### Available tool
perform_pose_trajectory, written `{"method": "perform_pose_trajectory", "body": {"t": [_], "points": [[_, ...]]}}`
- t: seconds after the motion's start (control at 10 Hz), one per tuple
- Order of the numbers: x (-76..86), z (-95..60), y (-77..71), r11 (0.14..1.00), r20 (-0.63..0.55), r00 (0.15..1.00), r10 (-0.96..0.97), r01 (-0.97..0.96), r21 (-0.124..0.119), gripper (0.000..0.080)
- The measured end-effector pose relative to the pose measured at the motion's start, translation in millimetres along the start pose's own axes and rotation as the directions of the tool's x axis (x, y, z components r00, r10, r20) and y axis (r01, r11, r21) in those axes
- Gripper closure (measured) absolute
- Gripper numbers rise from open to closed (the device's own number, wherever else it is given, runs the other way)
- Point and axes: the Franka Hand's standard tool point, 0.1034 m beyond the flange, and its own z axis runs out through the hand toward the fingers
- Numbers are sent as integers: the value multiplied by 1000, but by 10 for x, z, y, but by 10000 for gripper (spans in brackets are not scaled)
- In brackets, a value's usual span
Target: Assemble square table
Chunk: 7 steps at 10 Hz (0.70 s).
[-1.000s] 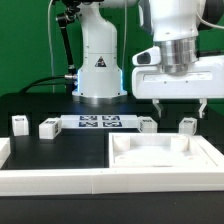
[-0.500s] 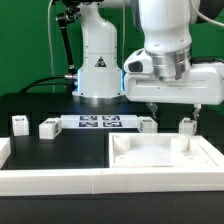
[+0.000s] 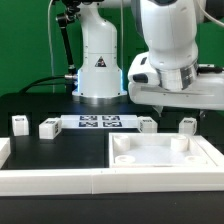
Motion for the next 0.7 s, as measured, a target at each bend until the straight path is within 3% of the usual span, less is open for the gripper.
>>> {"method": "perform_pose_trajectory", "body": {"t": [0.3, 0.7], "points": [[7, 42, 88, 1000, 177, 984, 11, -7, -24, 150], [-16, 155, -31, 1000, 166, 986, -7, 12, -27, 150]]}}
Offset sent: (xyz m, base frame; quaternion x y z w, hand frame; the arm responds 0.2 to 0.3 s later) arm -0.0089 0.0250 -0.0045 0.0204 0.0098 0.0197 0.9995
